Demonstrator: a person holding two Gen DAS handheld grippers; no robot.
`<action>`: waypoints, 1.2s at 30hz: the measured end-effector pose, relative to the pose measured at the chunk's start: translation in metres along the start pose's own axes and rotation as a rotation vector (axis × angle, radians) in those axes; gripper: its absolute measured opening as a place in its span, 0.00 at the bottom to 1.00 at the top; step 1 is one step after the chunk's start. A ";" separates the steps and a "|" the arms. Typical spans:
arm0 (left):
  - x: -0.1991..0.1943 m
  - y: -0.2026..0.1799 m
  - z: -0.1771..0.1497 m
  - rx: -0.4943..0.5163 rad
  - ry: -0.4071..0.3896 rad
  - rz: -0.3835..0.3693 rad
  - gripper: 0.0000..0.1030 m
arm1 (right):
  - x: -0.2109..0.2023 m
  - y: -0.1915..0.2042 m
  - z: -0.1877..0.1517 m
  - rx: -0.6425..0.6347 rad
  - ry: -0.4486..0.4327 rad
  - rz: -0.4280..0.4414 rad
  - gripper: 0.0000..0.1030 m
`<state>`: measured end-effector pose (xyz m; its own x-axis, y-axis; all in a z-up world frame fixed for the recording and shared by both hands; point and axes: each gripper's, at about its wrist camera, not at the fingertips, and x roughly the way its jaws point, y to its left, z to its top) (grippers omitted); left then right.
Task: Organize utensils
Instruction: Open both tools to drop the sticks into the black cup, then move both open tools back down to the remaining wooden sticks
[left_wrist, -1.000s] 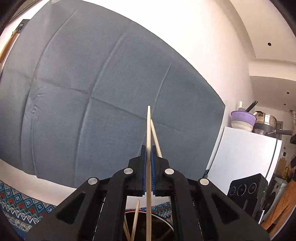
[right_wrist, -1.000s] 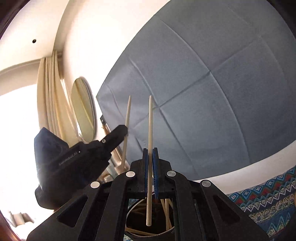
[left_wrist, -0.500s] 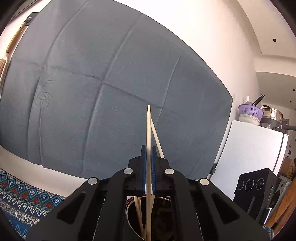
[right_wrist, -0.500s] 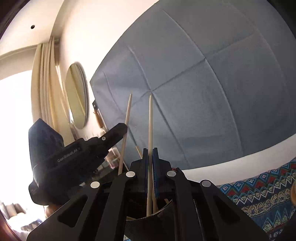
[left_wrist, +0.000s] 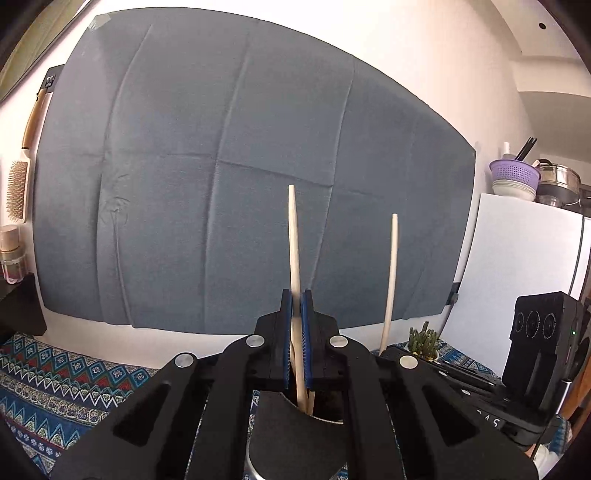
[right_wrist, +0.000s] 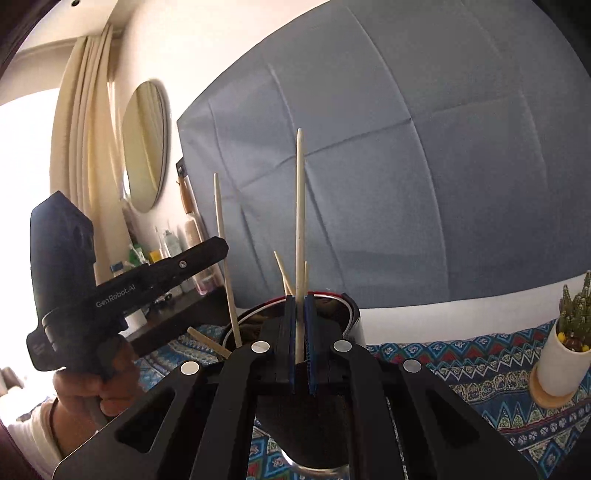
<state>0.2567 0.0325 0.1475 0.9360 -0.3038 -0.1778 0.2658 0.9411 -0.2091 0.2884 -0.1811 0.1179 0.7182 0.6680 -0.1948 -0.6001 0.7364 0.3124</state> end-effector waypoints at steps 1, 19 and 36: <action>-0.004 -0.001 0.000 0.006 -0.003 0.007 0.05 | -0.003 0.001 -0.001 0.006 0.005 -0.001 0.08; -0.063 -0.011 0.000 0.041 0.098 0.150 0.94 | -0.086 0.014 -0.007 -0.004 0.014 -0.107 0.70; -0.061 -0.021 -0.068 0.139 0.513 0.219 0.94 | -0.098 0.045 -0.052 -0.118 0.245 -0.174 0.90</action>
<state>0.1783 0.0207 0.0977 0.7496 -0.1006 -0.6542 0.1390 0.9903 0.0069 0.1724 -0.2074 0.1025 0.7157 0.5267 -0.4586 -0.5229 0.8394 0.1480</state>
